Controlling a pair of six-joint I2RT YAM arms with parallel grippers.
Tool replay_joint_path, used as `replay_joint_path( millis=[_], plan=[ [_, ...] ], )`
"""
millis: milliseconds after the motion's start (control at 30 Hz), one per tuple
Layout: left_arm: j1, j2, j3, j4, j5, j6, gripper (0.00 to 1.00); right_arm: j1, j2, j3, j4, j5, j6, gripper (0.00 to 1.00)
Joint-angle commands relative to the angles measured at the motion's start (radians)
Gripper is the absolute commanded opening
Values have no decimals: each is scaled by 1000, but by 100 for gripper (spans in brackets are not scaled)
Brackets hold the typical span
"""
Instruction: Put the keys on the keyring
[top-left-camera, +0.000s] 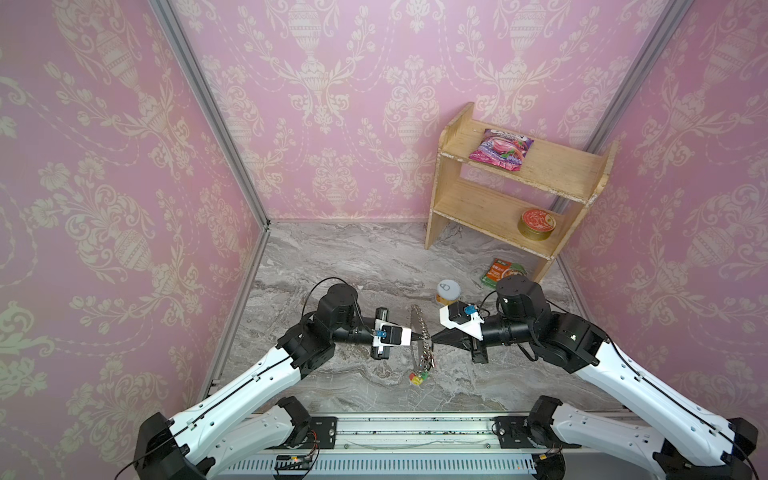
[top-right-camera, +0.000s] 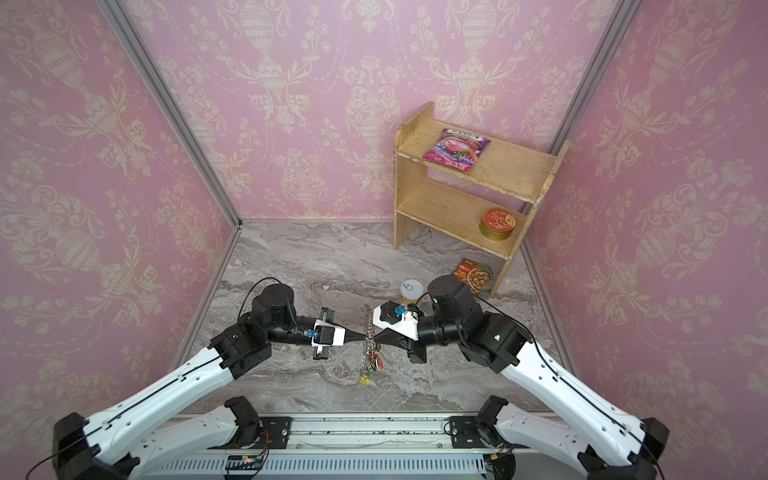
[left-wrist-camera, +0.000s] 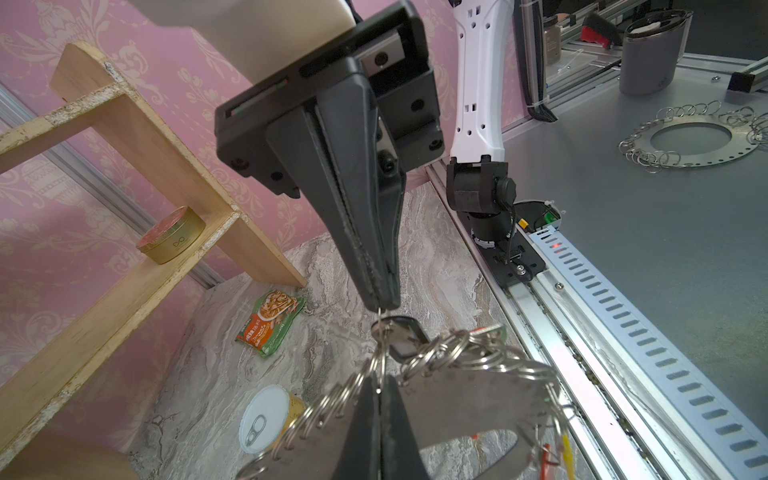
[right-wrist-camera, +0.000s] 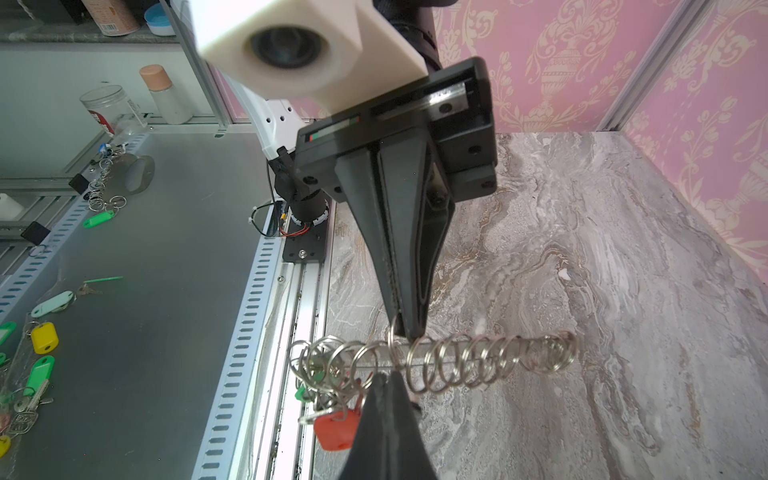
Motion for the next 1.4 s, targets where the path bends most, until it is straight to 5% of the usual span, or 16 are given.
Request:
replay_joint_path(
  millis=[0, 900, 1367],
  plan=[
    [-5, -21, 40, 18, 7, 17, 0, 10, 11, 29, 0, -38, -4, 0],
    [-5, -24, 53, 1, 13, 17, 0, 34, 59, 53, -58, -83, -25, 0],
    [-5, 1, 66, -42, 27, 42, 0, 38, -22, 56, -37, 93, -68, 0]
  ],
)
